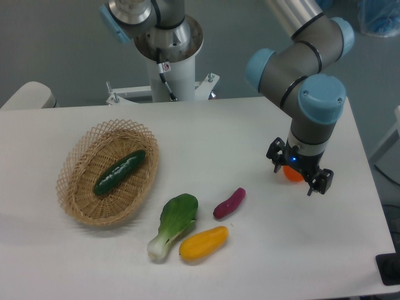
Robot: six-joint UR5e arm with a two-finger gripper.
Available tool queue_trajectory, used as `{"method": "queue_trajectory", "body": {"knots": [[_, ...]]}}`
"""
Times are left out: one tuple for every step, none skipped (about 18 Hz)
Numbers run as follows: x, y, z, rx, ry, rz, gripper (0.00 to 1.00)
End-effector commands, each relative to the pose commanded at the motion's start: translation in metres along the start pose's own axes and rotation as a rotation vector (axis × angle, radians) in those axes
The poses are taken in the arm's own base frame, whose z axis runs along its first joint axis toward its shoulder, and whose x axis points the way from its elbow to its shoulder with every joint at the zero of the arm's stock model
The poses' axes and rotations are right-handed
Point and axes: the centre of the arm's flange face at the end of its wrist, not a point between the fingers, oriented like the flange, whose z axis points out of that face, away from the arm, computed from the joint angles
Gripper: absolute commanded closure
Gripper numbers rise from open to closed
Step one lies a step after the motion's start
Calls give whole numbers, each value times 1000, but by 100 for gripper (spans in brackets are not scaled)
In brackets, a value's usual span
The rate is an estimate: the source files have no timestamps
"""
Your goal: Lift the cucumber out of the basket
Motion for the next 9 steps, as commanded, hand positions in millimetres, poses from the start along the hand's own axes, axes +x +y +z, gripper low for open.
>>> {"method": "queue_trajectory", "body": {"knots": [[0, 0, 0, 0, 0, 0, 0], [0, 0, 0, 0, 0, 0, 0], [0, -1, 0, 0, 0, 2, 0], [1, -3, 0, 0, 0, 2, 0], [1, -4, -1, 2, -1, 0, 0], [1, -5, -2, 1, -3, 0, 0], [3, -10, -1, -1, 0, 9, 0], [5, -15, 0, -4, 4, 17, 0], [10, -19, 2, -12, 11, 23, 0]]}}
